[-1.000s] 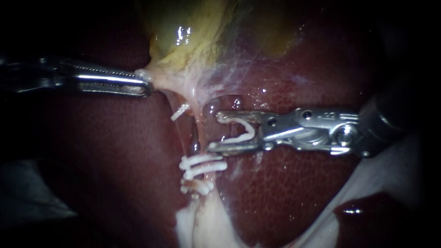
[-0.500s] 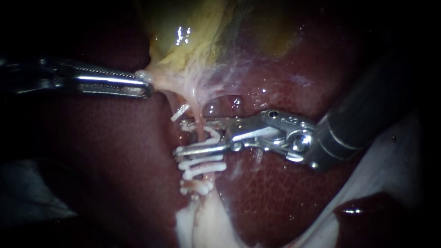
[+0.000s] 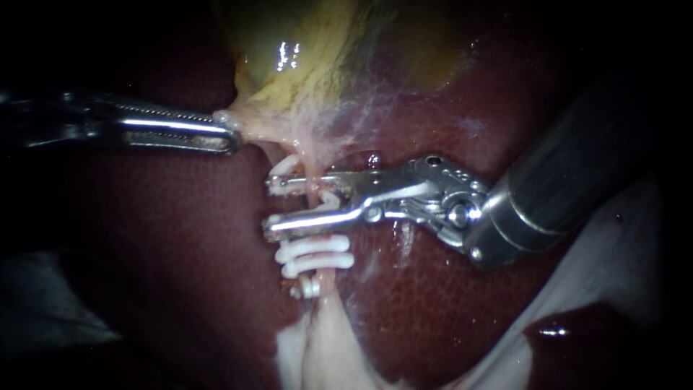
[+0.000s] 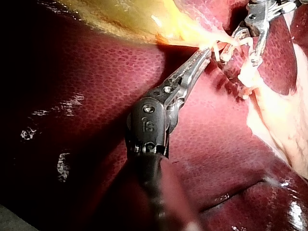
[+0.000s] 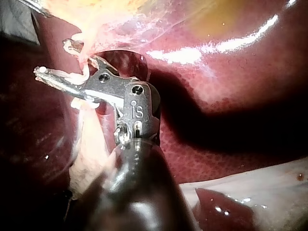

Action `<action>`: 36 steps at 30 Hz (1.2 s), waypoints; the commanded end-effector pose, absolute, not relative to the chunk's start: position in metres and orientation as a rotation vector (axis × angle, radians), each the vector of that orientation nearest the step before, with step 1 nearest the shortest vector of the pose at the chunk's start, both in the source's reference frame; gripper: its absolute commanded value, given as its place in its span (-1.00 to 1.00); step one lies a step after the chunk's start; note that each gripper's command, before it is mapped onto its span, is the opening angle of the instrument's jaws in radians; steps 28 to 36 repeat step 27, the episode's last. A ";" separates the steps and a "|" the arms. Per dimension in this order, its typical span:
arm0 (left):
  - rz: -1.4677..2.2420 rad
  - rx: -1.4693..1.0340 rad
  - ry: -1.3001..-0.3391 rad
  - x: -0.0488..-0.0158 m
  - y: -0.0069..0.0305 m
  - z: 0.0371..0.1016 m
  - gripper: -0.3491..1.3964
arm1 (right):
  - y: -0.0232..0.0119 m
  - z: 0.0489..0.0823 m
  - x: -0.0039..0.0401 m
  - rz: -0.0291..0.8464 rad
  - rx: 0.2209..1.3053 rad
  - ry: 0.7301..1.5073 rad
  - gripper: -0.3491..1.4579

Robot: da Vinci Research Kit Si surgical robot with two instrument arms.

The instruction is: Clipping third clip right tube

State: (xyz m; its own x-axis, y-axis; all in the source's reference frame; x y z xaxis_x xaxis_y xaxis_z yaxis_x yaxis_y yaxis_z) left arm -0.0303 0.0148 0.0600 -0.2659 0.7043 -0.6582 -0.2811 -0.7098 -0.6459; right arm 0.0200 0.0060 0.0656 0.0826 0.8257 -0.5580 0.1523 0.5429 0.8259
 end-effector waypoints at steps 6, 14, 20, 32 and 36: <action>2.020 -1.351 -0.541 -0.0303 0.0149 0.0601 -1.00 | 0.0060 0.0649 0.0196 0.622 0.911 1.426 -0.35; 2.020 -1.351 -0.540 -0.0304 0.0149 0.0602 -1.00 | 0.0058 0.0648 0.0189 0.613 0.939 1.425 -1.00; 2.020 -1.351 -0.540 -0.0304 0.0149 0.0602 -1.00 | 0.0057 0.0648 0.0188 0.612 0.940 1.425 -1.00; 2.020 -1.351 -0.540 -0.0304 0.0149 0.0603 -1.00 | 0.0057 0.0648 0.0188 0.604 0.948 1.426 -1.00; 2.020 -1.351 -0.540 -0.0304 0.0149 0.0603 -1.00 | 0.0057 0.0648 0.0188 0.604 0.948 1.426 -1.00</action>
